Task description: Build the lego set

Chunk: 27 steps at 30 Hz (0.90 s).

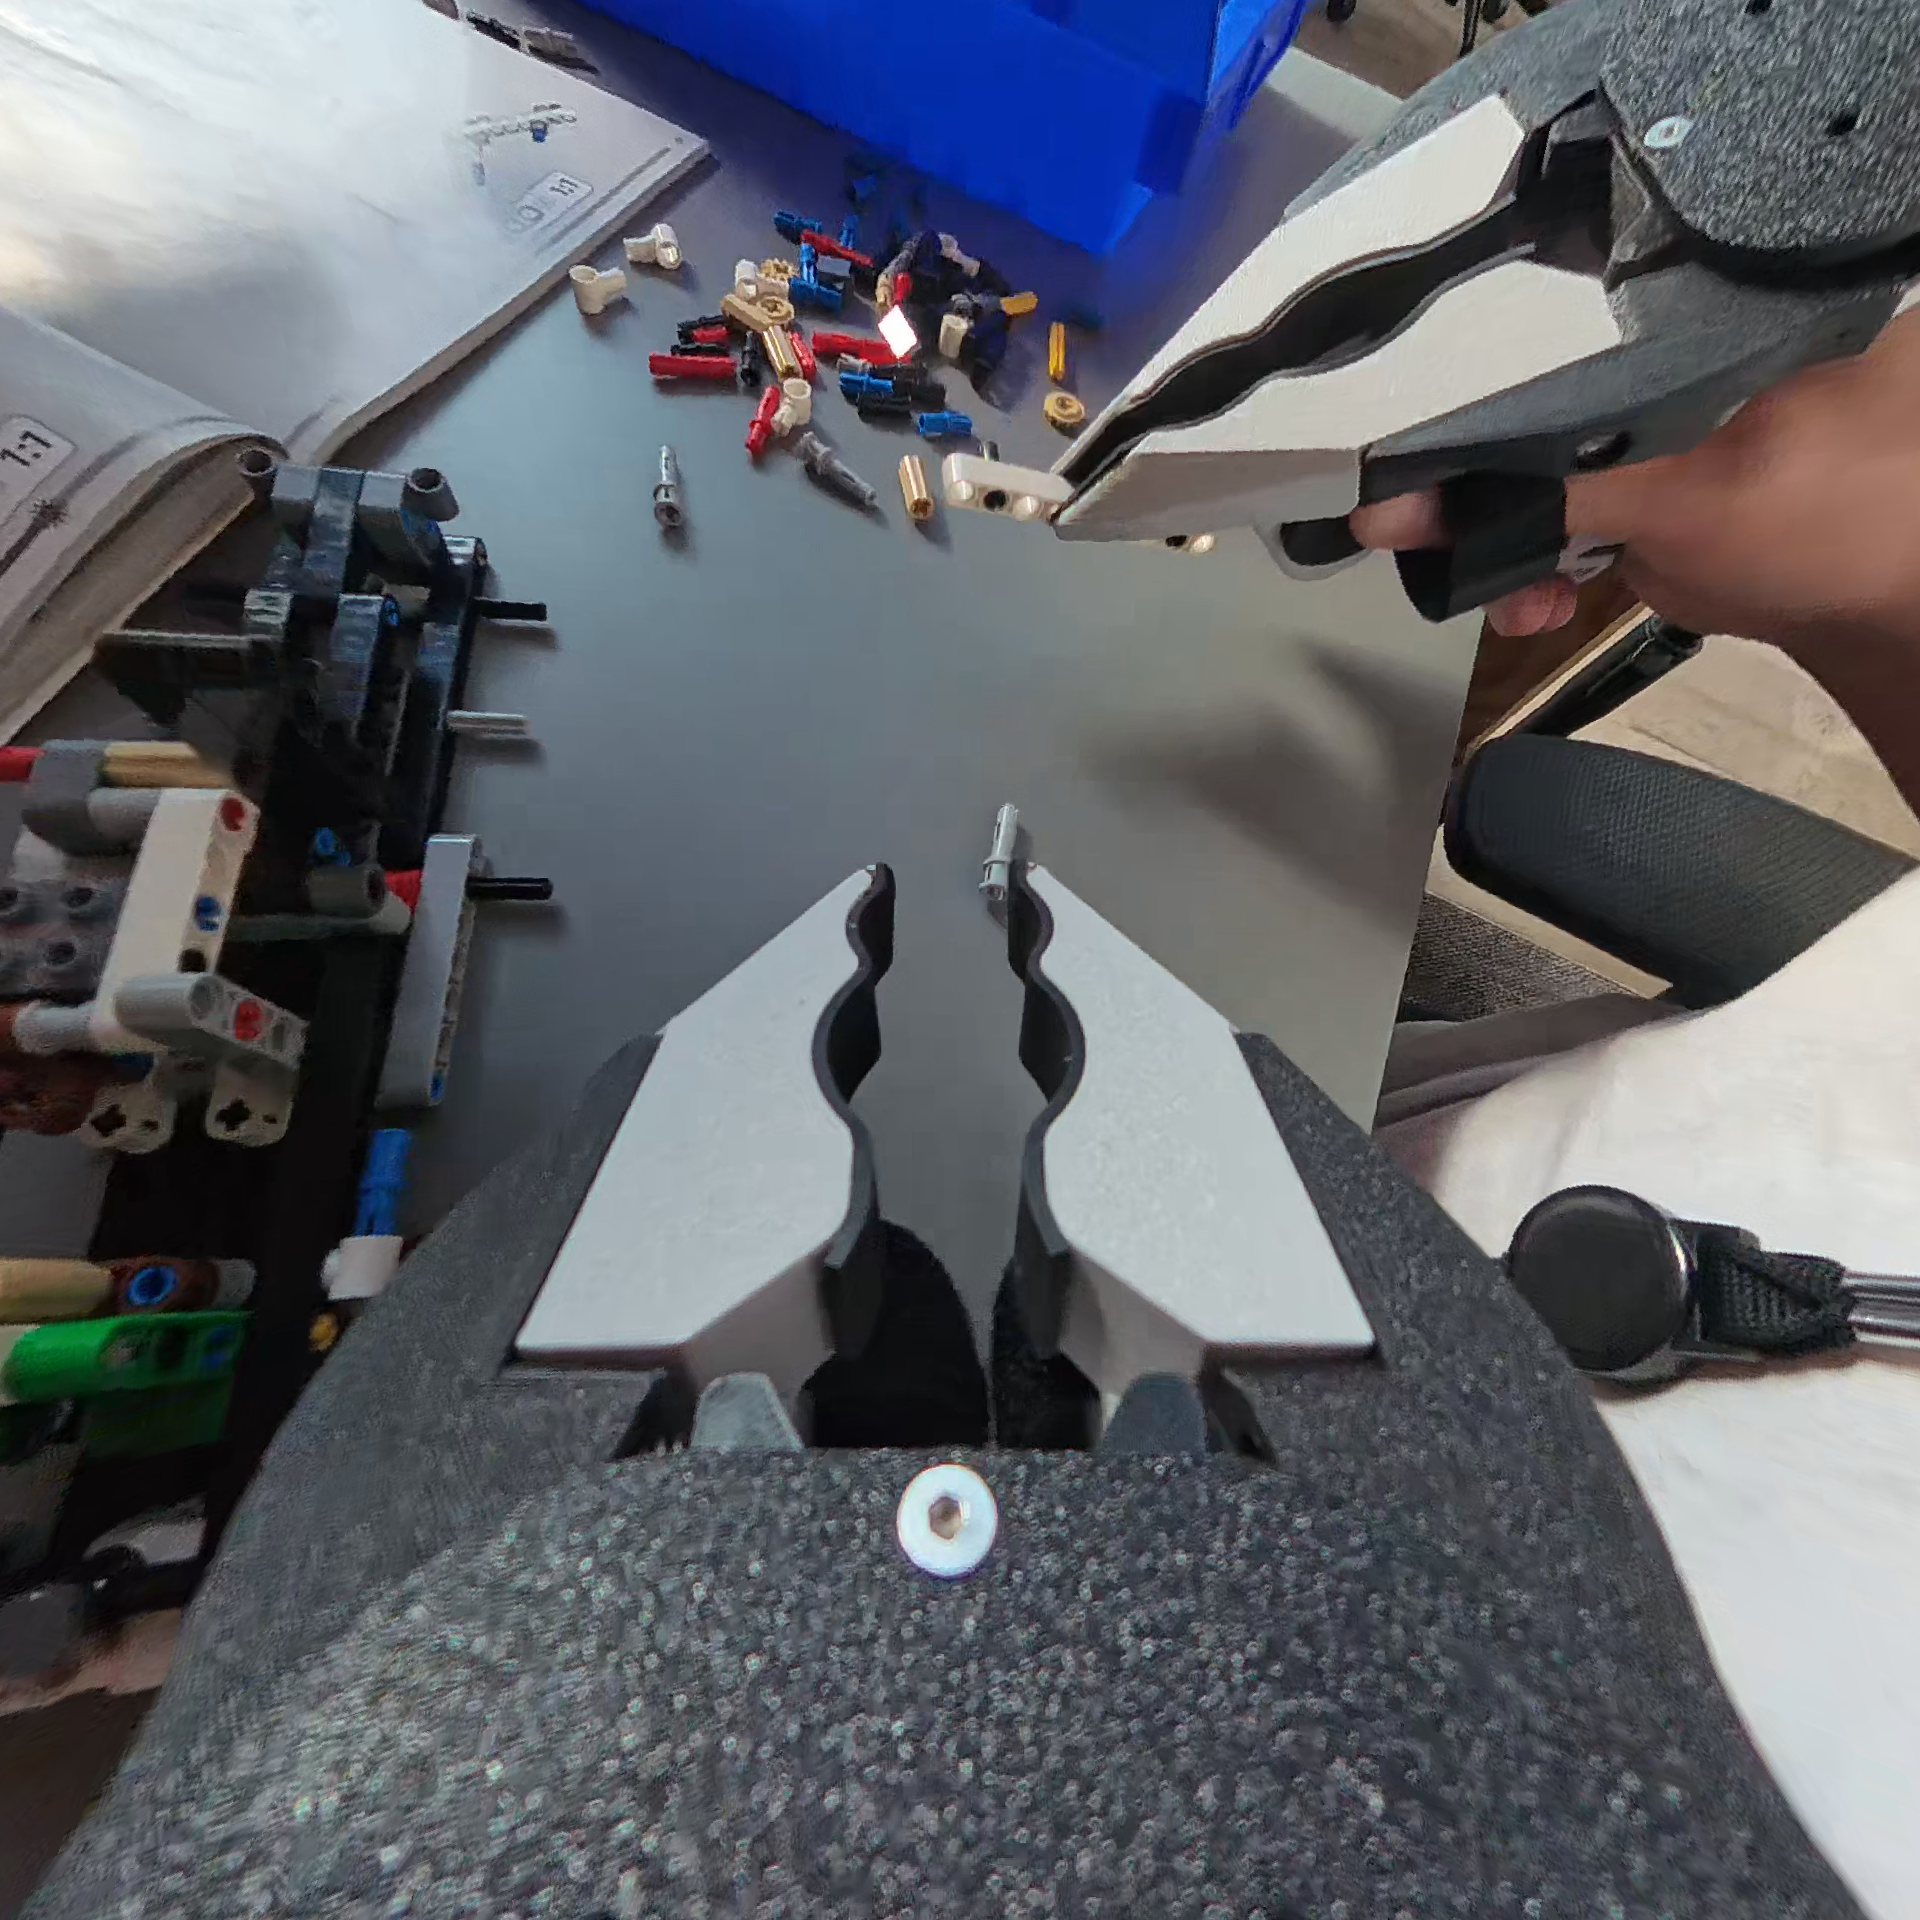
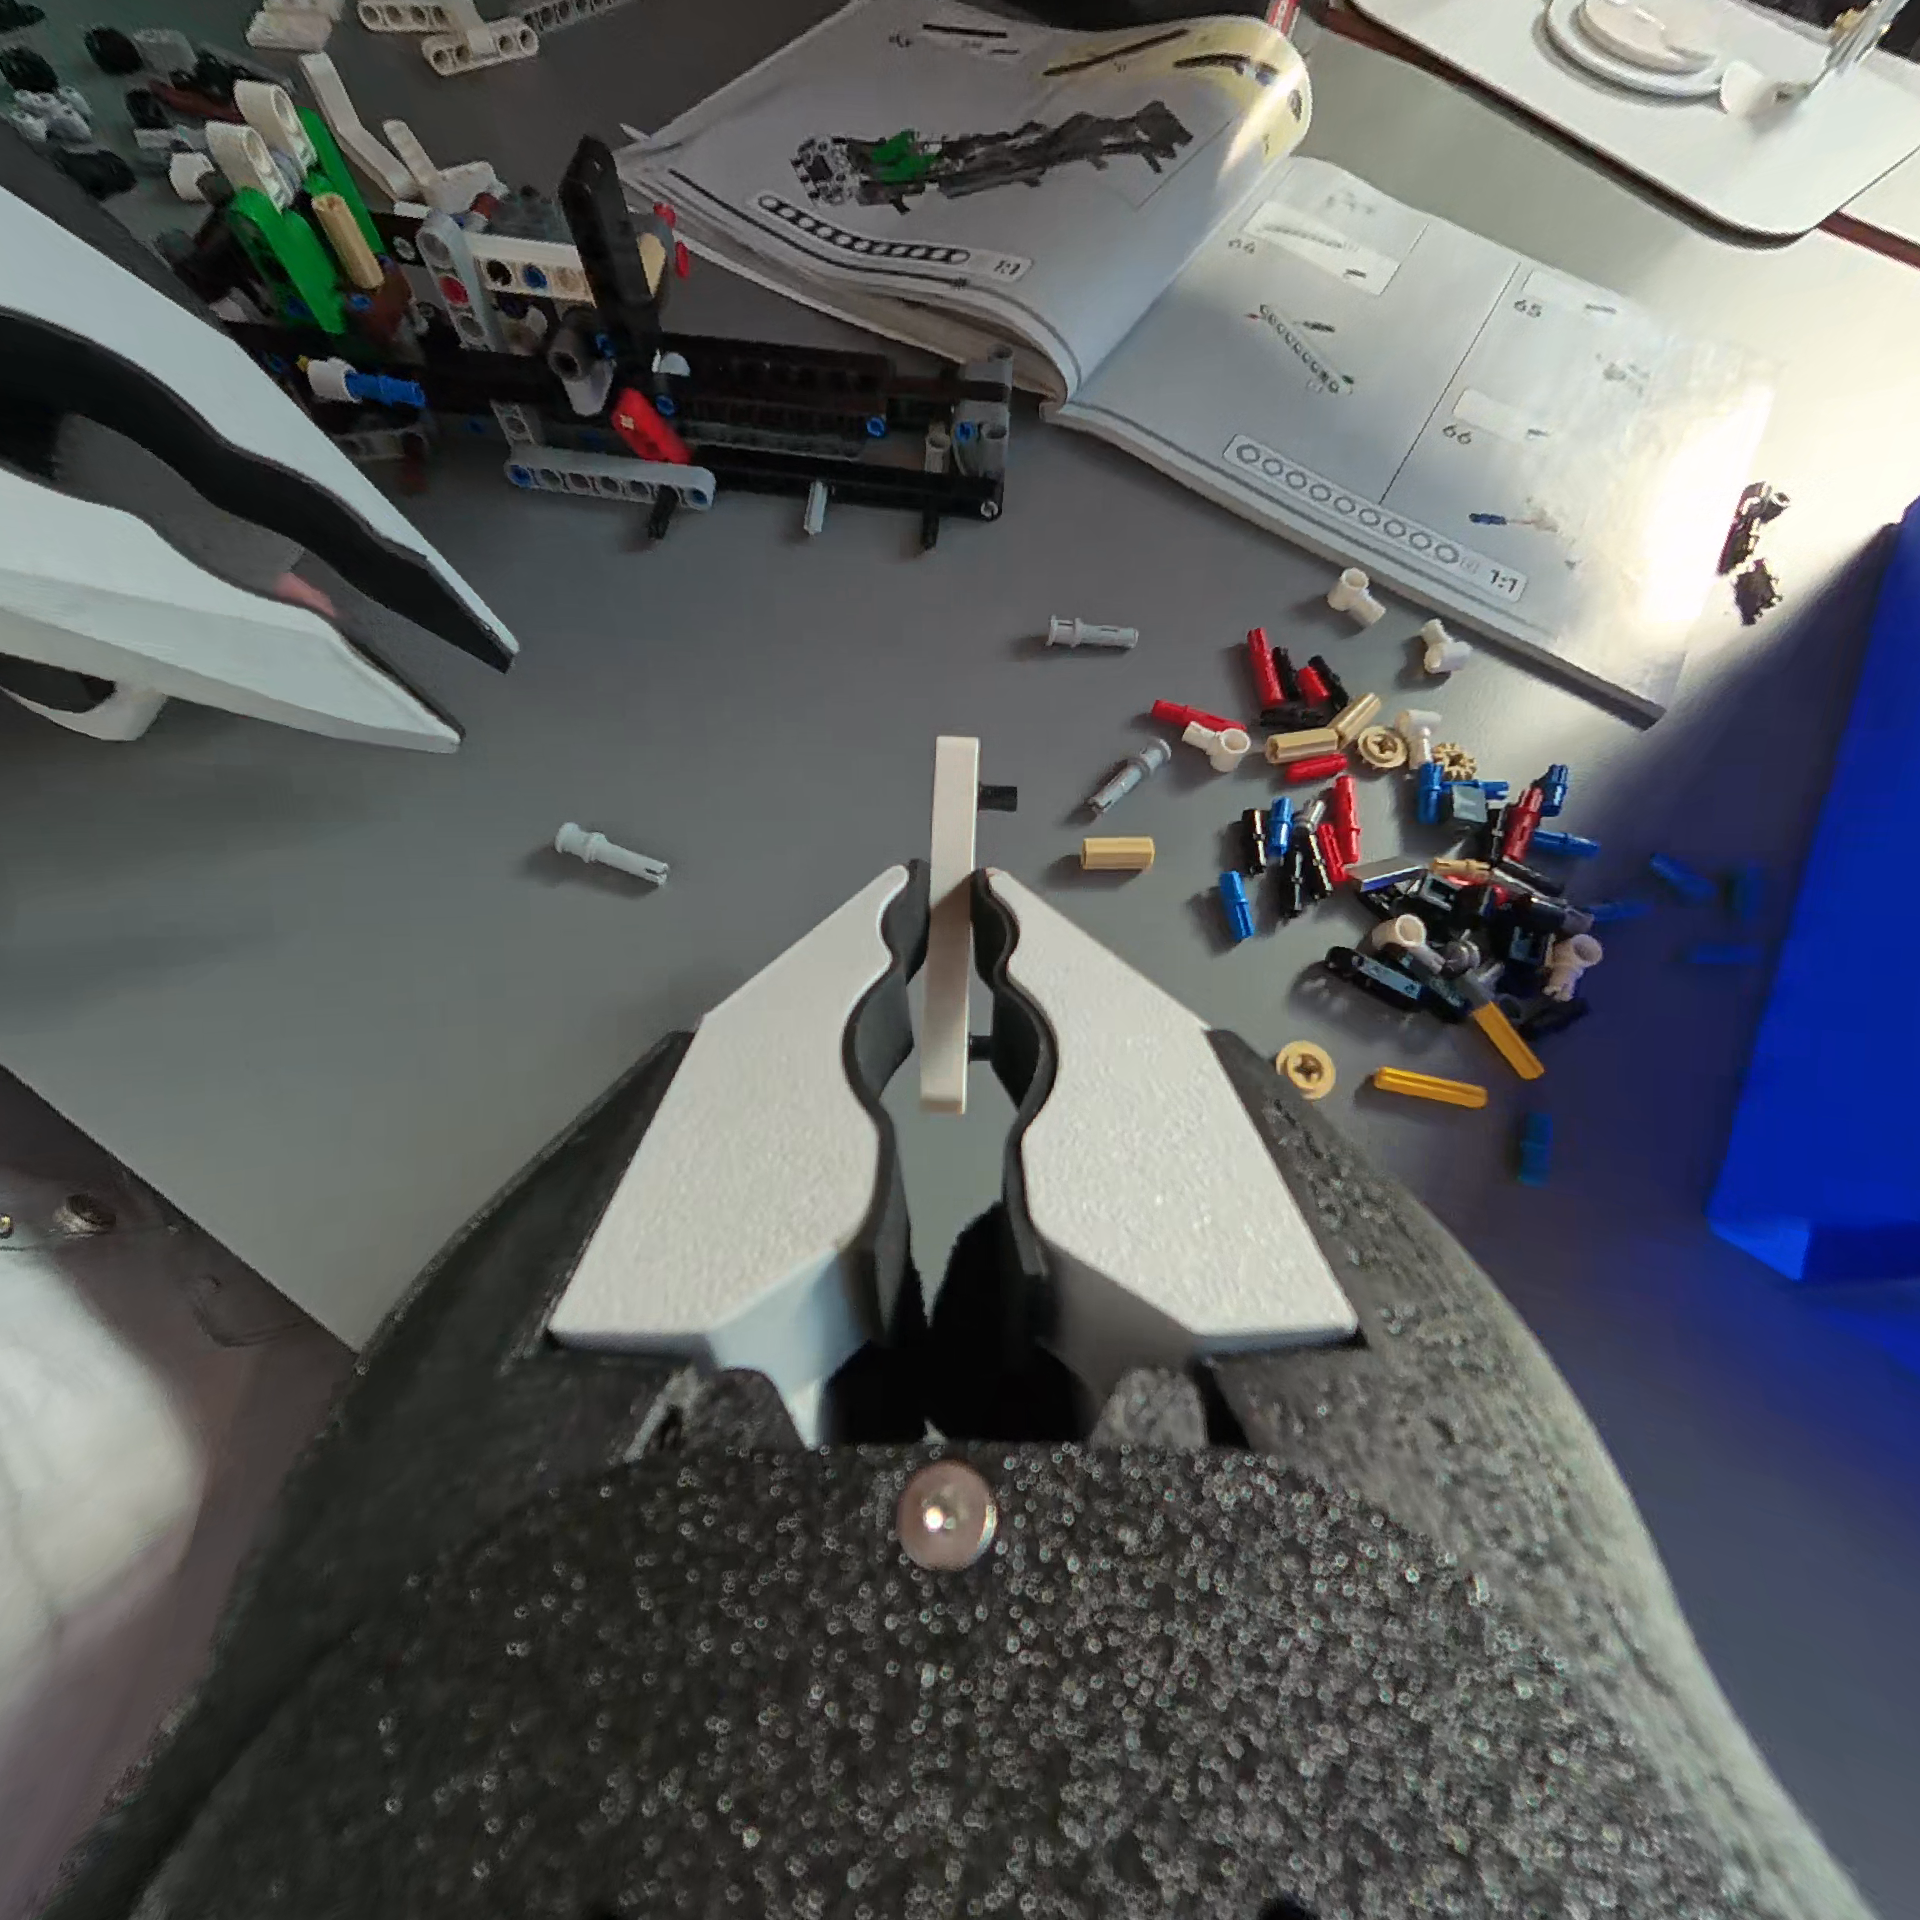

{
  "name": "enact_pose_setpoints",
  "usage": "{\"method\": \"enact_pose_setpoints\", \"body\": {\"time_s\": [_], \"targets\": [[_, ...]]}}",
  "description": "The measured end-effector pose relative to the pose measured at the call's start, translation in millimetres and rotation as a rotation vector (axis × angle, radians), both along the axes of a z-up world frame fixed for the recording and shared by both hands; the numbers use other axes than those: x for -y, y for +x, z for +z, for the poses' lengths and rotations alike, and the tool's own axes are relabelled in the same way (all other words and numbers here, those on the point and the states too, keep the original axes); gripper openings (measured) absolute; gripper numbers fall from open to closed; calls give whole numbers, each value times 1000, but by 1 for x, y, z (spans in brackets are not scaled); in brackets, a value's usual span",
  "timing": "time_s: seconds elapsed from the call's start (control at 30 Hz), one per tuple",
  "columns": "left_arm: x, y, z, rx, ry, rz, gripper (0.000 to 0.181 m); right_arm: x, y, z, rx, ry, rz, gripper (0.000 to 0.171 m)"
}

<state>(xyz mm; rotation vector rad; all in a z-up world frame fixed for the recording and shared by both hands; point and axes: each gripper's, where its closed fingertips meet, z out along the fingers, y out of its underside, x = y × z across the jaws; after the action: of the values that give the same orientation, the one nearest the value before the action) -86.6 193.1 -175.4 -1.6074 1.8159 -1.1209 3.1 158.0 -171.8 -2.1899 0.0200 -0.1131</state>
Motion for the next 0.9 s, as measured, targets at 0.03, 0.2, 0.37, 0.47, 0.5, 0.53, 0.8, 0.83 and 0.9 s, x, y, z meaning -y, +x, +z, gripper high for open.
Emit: {"method": "enact_pose_setpoints", "body": {"time_s": [0.03,0.2,0.37,0.47,0.5,0.53,0.8,0.83,0.9], "targets": [[2,1,-2,-3,29,-25,20,2,0,-1,-19,-10,-9,7],[15,10,-9,-54,40,-130,21,5,-2,-6,-115,9,2,7],[15,10,-23,-103,132,-177,19,5,-22,-16,-67,-50,128,7],[18,12,-28,-105,168,-206,16,-1,-31,-17,-113,-27,156,7],[19,14,-28,-98,173,-206,15,-2,-32,-17,-117,-20,159,7],[18,18,-29,-87,189,-194,8,-2,-32,-17,-112,-22,161,7],[2,25,-17,19,337,-88,5,-10,-33,-13,-135,5,139,7],[2,25,-8,54,272,-75,5,-15,-33,-7,-115,34,138,6],[-1,24,14,126,112,-49,5,-26,-37,2,-33,63,176,7]]}}
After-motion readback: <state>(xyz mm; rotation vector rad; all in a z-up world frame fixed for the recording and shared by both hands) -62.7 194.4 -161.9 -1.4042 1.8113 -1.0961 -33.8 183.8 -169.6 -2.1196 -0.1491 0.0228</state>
